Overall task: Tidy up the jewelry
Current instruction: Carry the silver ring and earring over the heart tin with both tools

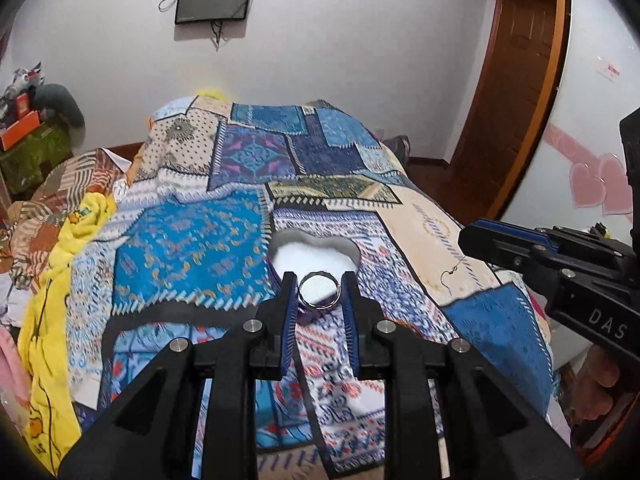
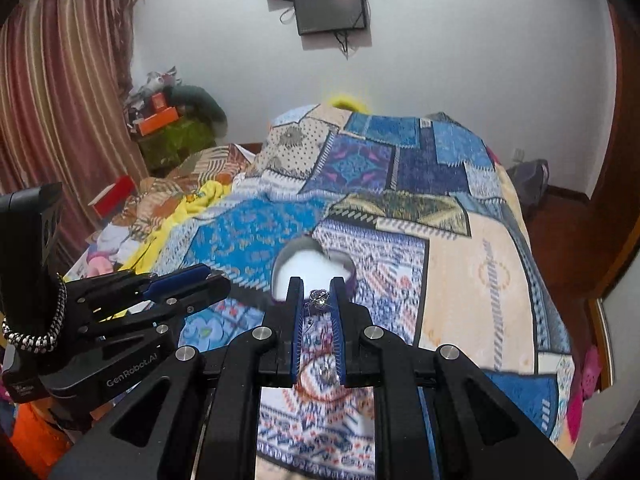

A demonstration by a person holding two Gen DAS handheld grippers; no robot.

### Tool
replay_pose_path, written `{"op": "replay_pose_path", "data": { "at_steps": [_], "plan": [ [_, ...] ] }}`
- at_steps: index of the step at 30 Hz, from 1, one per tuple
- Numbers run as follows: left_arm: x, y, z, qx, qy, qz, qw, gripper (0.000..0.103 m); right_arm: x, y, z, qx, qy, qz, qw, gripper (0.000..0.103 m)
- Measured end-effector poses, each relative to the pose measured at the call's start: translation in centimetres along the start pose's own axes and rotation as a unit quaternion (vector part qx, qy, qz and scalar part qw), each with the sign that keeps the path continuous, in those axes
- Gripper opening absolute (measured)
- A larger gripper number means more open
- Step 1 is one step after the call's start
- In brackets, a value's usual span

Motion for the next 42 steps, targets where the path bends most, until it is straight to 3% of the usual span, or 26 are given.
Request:
{"op": "replay_pose_path", "data": {
  "at_steps": [13, 29, 35, 42],
  "plan": [
    [0.6, 4.2, 1.8, -0.001, -0.002, 0.010, 0.9999, 0.021, 1.3, 4.4, -0.2, 0.015, -0.009, 0.009, 1.000, 0.012],
    [-1.5, 9.8, 2.4, -0.019, 0.015, 0.069, 0.9973, 0.021, -0.4, 10.7, -1.3, 0.043, -0.017, 0.099, 0.994, 0.012],
    [-1.9, 10.6, 2.5, -0.026, 0.015, 0.083, 0.9961, 0.021, -1.7, 12.1, -1.4, 0.054, -0.021, 0.135, 0.989, 0.012],
    [-1.9, 10.5, 2.5, -0.032, 0.019, 0.085, 0.9957, 0.021, -2.3, 12.3, -1.6, 0.056, -0.031, 0.147, 0.987, 0.012]
  ]
}}
Point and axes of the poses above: each gripper's, at about its wrist camera, not at the fingertips, and y roughly the way its jaws point, z to its left, x to its top, the point moved 2 cm from there along y, roughly the way its jaws point, and after that the axes turned 14 degrees about -z, right-handed, at the moved point
